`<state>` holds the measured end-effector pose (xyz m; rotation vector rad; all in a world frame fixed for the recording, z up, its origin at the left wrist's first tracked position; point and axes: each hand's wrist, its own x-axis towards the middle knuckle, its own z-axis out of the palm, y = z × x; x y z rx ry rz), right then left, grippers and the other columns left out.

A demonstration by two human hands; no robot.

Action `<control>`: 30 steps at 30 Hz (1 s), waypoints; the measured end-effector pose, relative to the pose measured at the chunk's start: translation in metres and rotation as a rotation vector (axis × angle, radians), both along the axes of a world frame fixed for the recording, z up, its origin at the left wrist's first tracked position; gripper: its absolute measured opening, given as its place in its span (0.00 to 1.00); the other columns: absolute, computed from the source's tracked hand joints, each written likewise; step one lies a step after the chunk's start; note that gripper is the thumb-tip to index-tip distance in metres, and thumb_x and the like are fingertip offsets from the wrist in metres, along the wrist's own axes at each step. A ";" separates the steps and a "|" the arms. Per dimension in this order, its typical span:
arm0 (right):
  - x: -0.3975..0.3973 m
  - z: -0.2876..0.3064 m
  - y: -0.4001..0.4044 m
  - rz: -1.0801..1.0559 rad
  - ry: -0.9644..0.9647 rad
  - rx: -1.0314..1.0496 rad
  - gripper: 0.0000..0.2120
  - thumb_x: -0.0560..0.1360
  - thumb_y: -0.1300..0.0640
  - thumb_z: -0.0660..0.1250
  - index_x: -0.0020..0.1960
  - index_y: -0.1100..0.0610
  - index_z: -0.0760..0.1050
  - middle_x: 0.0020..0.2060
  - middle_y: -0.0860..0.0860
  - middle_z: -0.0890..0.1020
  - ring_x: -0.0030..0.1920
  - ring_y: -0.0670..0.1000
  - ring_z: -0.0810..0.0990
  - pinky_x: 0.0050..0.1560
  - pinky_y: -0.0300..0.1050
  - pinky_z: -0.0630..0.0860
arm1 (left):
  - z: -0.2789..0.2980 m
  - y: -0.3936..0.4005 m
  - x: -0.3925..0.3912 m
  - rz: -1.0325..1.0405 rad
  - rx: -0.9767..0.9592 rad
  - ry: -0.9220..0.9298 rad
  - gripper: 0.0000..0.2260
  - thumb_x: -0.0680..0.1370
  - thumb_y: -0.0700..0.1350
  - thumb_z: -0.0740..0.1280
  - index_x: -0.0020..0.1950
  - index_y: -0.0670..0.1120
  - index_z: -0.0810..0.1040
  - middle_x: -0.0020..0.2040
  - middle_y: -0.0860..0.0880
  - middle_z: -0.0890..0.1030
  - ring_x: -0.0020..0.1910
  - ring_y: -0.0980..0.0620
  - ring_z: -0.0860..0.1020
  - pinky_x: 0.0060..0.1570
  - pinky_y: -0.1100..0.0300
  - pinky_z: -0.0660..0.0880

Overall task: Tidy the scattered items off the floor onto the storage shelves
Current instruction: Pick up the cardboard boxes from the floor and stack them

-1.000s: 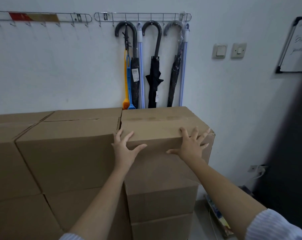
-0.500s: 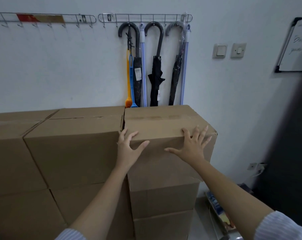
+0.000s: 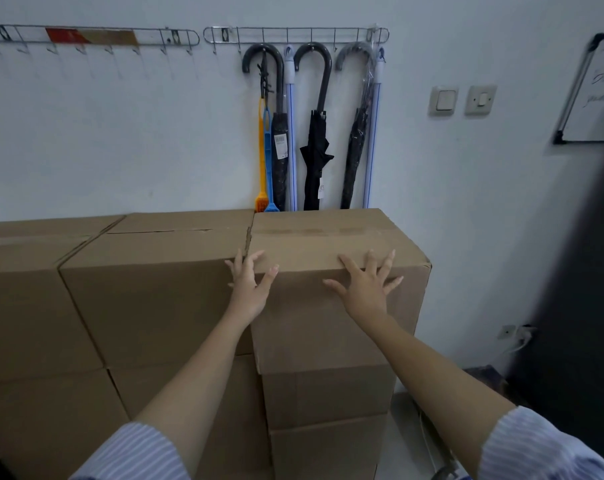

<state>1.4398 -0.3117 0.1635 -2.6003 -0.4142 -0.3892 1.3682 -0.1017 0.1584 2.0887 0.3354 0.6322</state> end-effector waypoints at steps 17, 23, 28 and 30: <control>-0.050 0.008 0.051 0.299 -0.230 0.155 0.18 0.78 0.43 0.64 0.62 0.53 0.76 0.73 0.57 0.67 0.79 0.60 0.44 0.73 0.66 0.34 | 0.002 -0.007 -0.048 0.165 0.174 -0.213 0.23 0.79 0.51 0.67 0.72 0.47 0.69 0.78 0.47 0.60 0.79 0.47 0.49 0.75 0.39 0.44; -0.106 0.004 0.114 0.618 -0.179 0.333 0.07 0.78 0.56 0.66 0.52 0.57 0.81 0.54 0.52 0.84 0.66 0.53 0.74 0.68 0.43 0.63 | -0.024 0.057 -0.127 0.299 0.197 -0.140 0.23 0.78 0.46 0.69 0.71 0.42 0.71 0.72 0.43 0.70 0.76 0.47 0.60 0.74 0.42 0.56; -0.173 -0.014 0.183 0.813 -0.058 0.294 0.11 0.78 0.55 0.67 0.58 0.59 0.80 0.53 0.53 0.84 0.56 0.52 0.81 0.57 0.42 0.73 | -0.048 0.104 -0.235 0.497 0.162 -0.027 0.23 0.78 0.46 0.69 0.72 0.40 0.70 0.71 0.40 0.71 0.73 0.45 0.66 0.70 0.58 0.60; -0.208 -0.024 0.211 0.903 -0.020 0.237 0.16 0.77 0.55 0.68 0.63 0.61 0.77 0.59 0.55 0.82 0.60 0.54 0.79 0.62 0.43 0.71 | -0.057 0.117 -0.287 0.573 0.144 0.014 0.24 0.79 0.46 0.69 0.73 0.40 0.69 0.72 0.40 0.70 0.74 0.45 0.65 0.68 0.61 0.60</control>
